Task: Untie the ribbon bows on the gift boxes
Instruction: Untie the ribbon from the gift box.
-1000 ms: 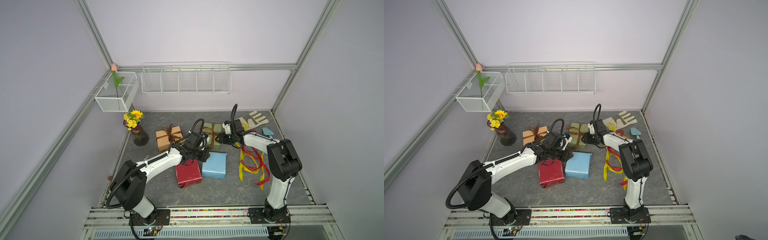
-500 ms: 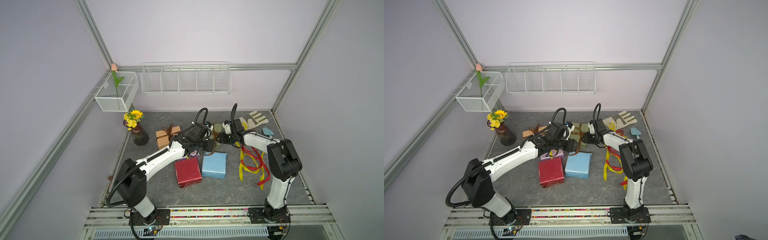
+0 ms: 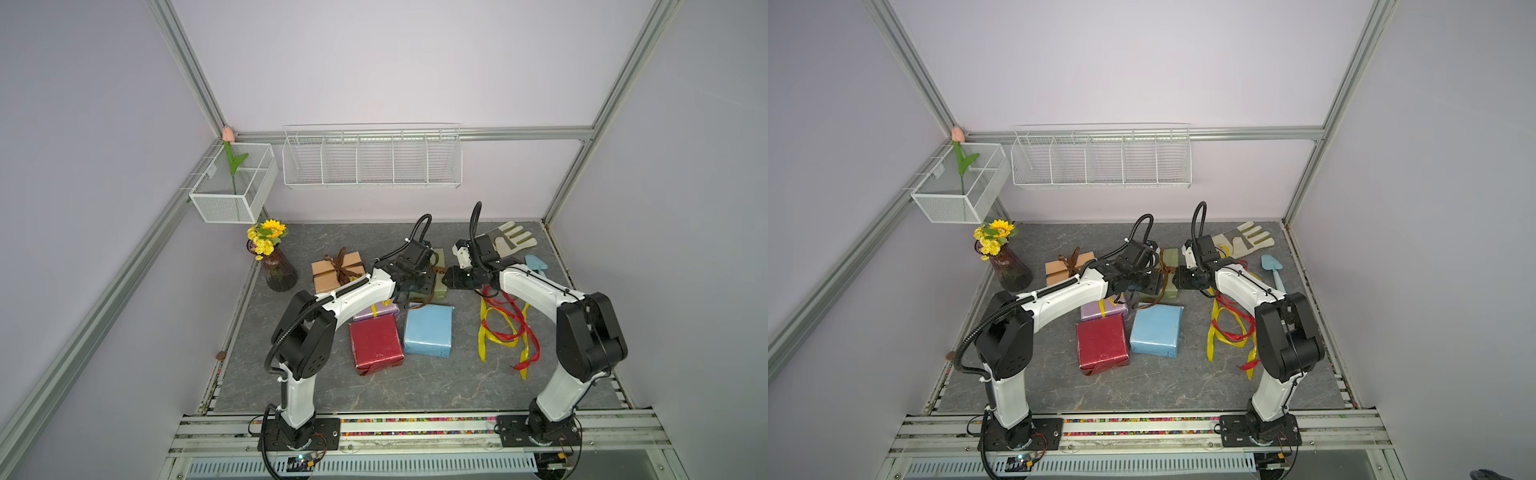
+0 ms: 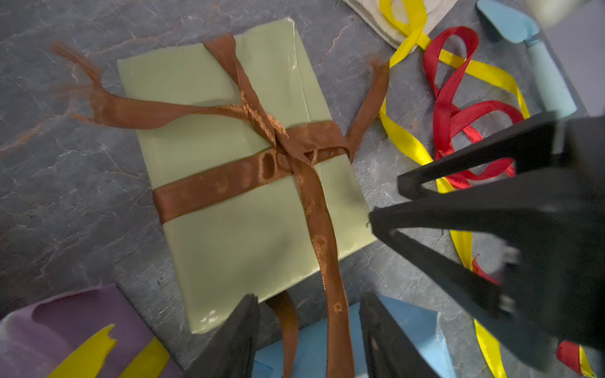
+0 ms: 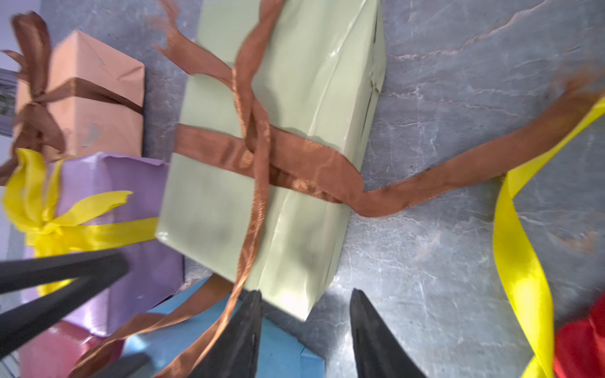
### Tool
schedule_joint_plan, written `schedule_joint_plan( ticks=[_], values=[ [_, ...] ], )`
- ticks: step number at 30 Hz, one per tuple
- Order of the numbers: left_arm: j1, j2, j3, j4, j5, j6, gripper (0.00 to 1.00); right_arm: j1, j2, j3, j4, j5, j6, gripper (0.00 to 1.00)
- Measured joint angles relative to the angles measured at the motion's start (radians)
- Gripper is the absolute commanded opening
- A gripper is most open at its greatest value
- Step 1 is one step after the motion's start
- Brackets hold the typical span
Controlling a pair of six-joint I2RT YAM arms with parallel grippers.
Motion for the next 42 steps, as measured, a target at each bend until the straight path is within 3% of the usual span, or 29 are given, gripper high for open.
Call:
schedule_joint_plan(
  ticks=[7, 23, 27, 38, 42],
  values=[
    [0.006, 0.007, 0.000, -0.004, -0.067, -0.009, 0.50, 0.000, 0.006, 0.022, -0.004, -0.043, -0.035, 0.34],
    [0.034, 0.035, -0.004, 0.015, -0.103, 0.016, 0.50, 0.011, 0.237, 0.223, 0.022, -0.069, -0.078, 0.28],
    [0.034, 0.052, -0.008, 0.019, -0.105, 0.020, 0.50, 0.013, 0.249, 0.232, 0.022, -0.070, -0.079, 0.26],
    [0.034, 0.076, -0.008, 0.026, -0.105, 0.020, 0.50, 0.016, 0.247, 0.236, 0.018, -0.069, -0.104, 0.07],
    [0.034, 0.079, -0.008, 0.034, -0.108, 0.016, 0.50, 0.016, 0.203, 0.209, 0.006, -0.068, -0.108, 0.07]
  ],
)
